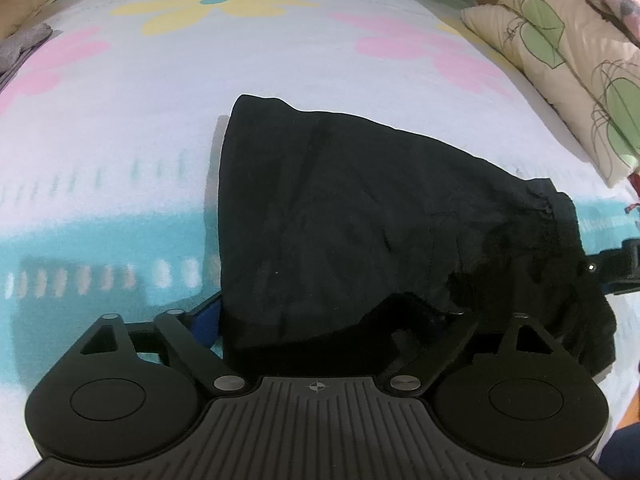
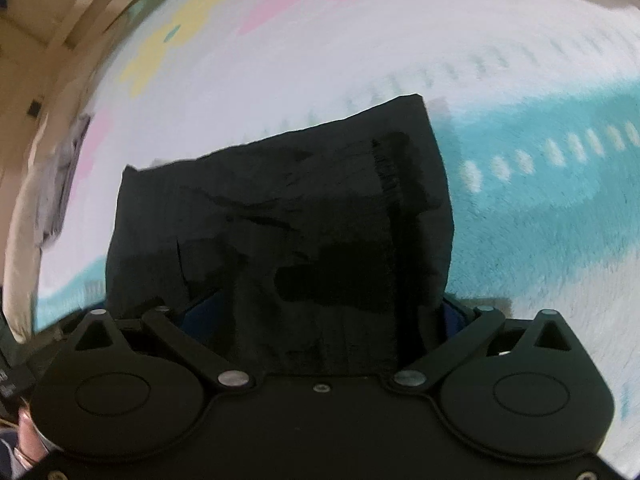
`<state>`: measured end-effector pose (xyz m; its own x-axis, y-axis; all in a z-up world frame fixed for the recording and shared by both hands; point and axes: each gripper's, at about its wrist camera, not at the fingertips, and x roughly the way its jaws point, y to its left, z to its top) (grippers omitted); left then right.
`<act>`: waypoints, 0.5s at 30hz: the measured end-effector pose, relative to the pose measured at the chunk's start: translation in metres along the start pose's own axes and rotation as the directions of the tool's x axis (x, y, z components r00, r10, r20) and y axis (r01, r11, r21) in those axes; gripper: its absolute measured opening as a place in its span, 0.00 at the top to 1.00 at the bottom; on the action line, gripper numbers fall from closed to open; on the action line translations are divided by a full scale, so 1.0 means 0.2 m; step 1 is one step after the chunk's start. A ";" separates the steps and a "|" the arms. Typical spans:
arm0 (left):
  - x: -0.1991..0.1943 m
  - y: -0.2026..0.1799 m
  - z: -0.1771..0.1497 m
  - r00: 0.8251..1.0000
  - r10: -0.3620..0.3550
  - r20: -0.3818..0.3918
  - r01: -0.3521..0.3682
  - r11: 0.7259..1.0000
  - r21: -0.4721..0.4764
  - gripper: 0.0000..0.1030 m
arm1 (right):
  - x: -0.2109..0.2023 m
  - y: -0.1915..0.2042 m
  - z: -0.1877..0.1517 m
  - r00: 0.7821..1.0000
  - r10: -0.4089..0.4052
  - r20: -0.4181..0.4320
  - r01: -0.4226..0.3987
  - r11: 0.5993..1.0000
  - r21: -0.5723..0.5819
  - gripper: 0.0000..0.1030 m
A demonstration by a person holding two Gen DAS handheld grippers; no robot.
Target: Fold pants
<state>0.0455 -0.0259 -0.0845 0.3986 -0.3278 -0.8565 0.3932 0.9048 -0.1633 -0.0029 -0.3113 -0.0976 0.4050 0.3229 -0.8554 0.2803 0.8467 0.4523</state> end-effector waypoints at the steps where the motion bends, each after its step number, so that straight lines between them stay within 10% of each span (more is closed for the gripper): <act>1: 0.00 0.01 0.00 1.000 -0.001 0.000 0.001 1.000 -0.002 0.19 | 0.00 0.01 -0.01 1.000 -0.006 0.010 0.006 1.000 -0.006 0.01; 10: -0.03 0.01 -0.01 1.000 -0.007 0.019 0.007 1.000 -0.011 0.46 | 0.02 0.08 -0.07 0.996 -0.065 0.055 0.071 0.990 -0.118 0.06; 15: -0.05 -0.04 -0.02 0.999 0.009 0.042 -0.010 1.000 0.023 0.61 | -0.01 -0.01 -0.06 0.995 0.070 0.076 -0.065 0.996 -0.060 0.11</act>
<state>0.0349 -0.0279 -0.0758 0.4364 -0.3308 -0.8367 0.4083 0.9015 -0.1435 -0.0153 -0.3084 -0.1003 0.4889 0.3477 -0.8001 0.2003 0.8479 0.4909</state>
